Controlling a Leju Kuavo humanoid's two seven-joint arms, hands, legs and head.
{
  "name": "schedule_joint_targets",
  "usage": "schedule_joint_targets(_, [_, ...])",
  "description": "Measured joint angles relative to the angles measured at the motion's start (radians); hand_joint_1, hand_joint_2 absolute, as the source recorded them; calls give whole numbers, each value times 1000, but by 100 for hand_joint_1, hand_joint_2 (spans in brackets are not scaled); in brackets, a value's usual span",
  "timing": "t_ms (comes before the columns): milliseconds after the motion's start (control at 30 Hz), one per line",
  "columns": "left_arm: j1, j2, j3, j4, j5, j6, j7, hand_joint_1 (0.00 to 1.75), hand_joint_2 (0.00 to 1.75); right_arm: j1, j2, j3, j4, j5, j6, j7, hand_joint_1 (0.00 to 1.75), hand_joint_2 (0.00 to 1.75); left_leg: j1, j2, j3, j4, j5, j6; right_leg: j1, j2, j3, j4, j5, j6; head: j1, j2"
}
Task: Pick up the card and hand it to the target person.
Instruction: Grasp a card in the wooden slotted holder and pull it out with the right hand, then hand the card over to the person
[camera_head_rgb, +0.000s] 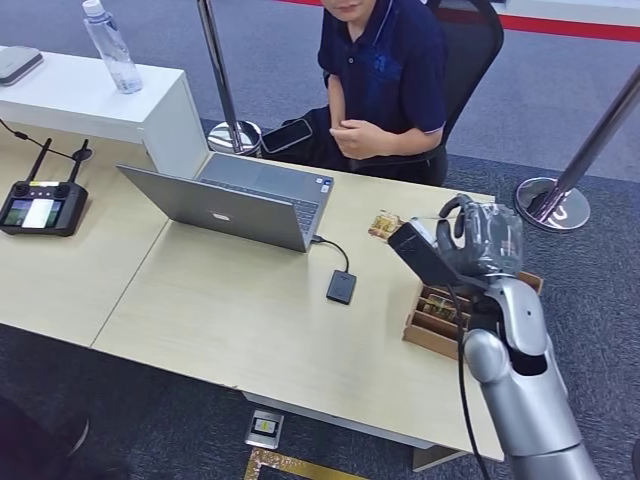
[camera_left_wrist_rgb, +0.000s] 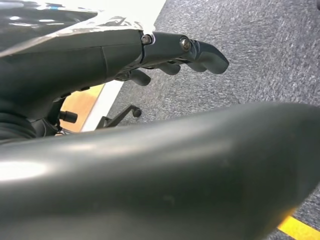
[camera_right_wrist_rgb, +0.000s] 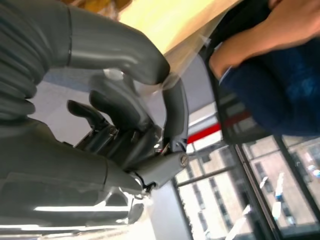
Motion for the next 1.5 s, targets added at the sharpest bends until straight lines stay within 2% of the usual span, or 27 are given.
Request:
schedule_joint_targets(367, [-8, -3, -6, 0, -8, 0, 10, 0, 0, -118, 132, 75, 305, 38, -46, -1, 173, 175, 0, 0, 0, 0, 0, 0, 0, 0, -1, 0, 0, 0, 0, 0])
schedule_joint_targets(567, [-9, -4, -6, 1, -5, -2, 10, 0, 0, -147, 161, 89, 387, 37, -50, -10, 169, 175, 0, 0, -1, 0, 0, 0, 0, 0, -1, 0, 0, 0, 0, 0])
schedule_joint_targets(833, [-10, -4, -6, 1, -7, -8, 10, 0, 0, -157, 174, 92, 428, 34, -52, -12, 167, 175, 0, 0, -1, 0, 0, 0, 0, 0, -1, 0, 0, 0, 0, 0])
schedule_joint_targets(867, [-10, -4, -6, 1, -8, -8, 11, 0, 0, -158, 174, 92, 432, 35, -54, -11, 160, 175, 0, 0, -1, 0, 0, 0, 0, 0, -1, 0, 0, 0, 0, 0])
schedule_joint_targets(900, [-10, -5, -6, 1, -8, -8, 11, 0, 0, -160, 175, 92, 437, 38, -57, -10, 141, 175, 0, 0, -1, 0, 0, 0, 0, 0, -1, 0, 0, 0, 0, 0])
schedule_joint_targets(967, [-11, -5, -6, 1, -9, -9, 11, 0, 0, -163, 175, 93, 446, 52, -70, 0, 59, 175, 0, 0, -1, 0, 0, 0, 0, 0, -1, 0, 0, 0, 0, 0])
schedule_joint_targets(1000, [-11, -5, -6, 1, -10, -9, 12, 0, 0, -165, 175, 95, 453, 65, -80, 8, 24, 131, 0, 0, -1, 0, 0, 0, 0, 0, -1, 0, 0, 0, 0, 0])
schedule_joint_targets(1033, [-11, -5, -6, 1, -11, -9, 13, 0, 0, -167, 175, 97, 460, 77, -89, 16, 0, 87, 0, 0, -1, 0, 0, 0, 0, 0, -1, 0, 0, 0, 0, 0])
schedule_joint_targets(1100, [-12, -5, -6, 1, -11, -9, 15, 0, 0, -170, 174, 101, 474, 96, -104, 26, 0, 0, 0, 0, -1, 0, 0, 0, 0, 0, -1, 0, 0, 0, 0, 0])
schedule_joint_targets(1233, [-12, -5, -6, 1, -9, -10, 21, 0, 0, -170, 173, 105, 490, 115, -135, 32, 0, 0, 0, 0, -1, 0, 0, 0, 0, 0, -1, 0, 0, 0, 0, 0])
schedule_joint_targets(1333, [-11, -5, -6, 1, 6, -10, 17, 0, 0, -162, 166, 106, 484, 136, -192, 38, 0, 0, 0, 0, -1, 0, 0, 0, 0, 0, -1, 0, 0, 0, 0, 0])
schedule_joint_targets(1500, [-3, -5, -4, 2, 32, -10, 4, 0, 0, -81, 114, 92, 334, 219, -317, 87, 0, 0, 0, 0, -1, 0, 0, 0, 0, 0, -2, -1, 0, 0, 0, 0])
